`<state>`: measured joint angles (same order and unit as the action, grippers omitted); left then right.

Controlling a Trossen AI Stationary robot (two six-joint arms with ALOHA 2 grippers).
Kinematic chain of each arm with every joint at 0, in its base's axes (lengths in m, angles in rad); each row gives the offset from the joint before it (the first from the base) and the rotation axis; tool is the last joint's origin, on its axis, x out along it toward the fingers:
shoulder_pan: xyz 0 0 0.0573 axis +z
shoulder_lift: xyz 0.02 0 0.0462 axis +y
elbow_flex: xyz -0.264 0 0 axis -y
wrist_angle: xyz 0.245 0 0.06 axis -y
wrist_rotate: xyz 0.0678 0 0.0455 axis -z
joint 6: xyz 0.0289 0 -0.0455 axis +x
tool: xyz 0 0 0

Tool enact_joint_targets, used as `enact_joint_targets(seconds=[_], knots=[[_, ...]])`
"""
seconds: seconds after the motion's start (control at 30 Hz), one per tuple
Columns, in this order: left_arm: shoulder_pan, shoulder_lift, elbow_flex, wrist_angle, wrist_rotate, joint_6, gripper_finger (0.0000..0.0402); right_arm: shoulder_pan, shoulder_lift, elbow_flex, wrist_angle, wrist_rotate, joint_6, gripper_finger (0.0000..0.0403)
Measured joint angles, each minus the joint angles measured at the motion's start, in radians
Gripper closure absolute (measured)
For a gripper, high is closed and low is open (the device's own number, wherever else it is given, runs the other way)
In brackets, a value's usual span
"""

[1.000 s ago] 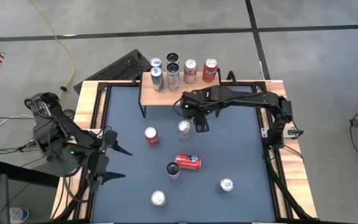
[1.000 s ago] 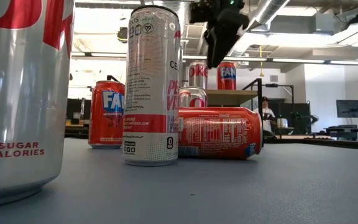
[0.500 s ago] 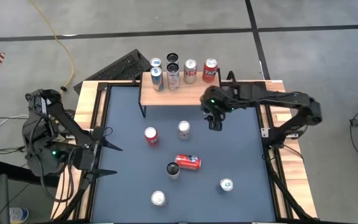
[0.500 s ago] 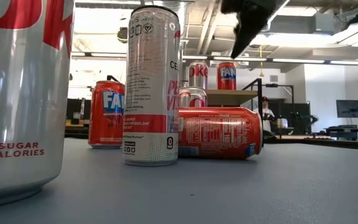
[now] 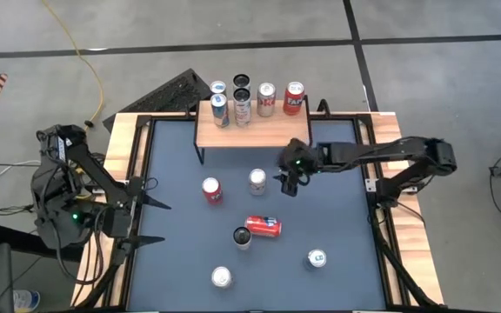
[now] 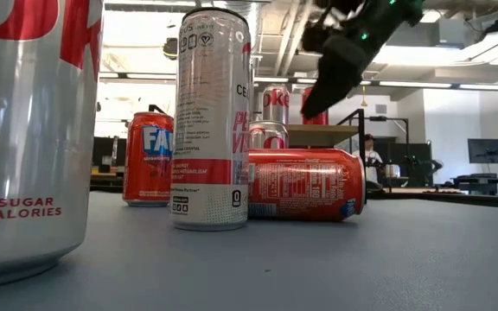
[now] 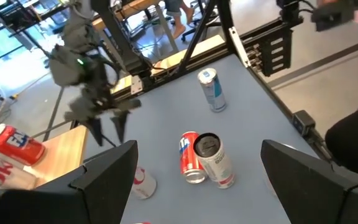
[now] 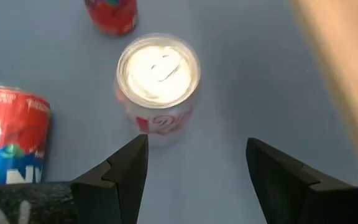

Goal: Place canned beverage on shelf
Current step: Put the center silver soda can on the shelf aligned with the other silver soda can

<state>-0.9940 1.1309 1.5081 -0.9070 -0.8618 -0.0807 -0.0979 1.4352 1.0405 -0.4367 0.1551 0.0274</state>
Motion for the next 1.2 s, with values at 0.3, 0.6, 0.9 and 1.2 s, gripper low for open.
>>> enact_joint_targets(seconds=[0.3, 0.6, 0.9, 1.2], knots=[[0.000, 0.001, -0.006, -0.003, -0.015, -0.017, 0.0072, 0.011, 0.137, 0.002, 0.088, 0.008, 0.011, 0.0147], [0.000, 0.001, -0.006, -0.002, -0.017, -0.034, 0.0072, 0.055, 0.155, 0.002, 0.138, 0.000, 0.018, 0.0147], [0.000, 0.001, -0.006, -0.003, -0.017, -0.019, 0.0072, 0.120, 0.128, 0.076, 0.111, 0.050, -0.060, 0.0147], [0.000, 0.001, -0.006, -0.003, -0.014, -0.027, 0.0072, 0.102, 0.152, 0.169, 0.059, 0.007, -0.232, 0.0147]])
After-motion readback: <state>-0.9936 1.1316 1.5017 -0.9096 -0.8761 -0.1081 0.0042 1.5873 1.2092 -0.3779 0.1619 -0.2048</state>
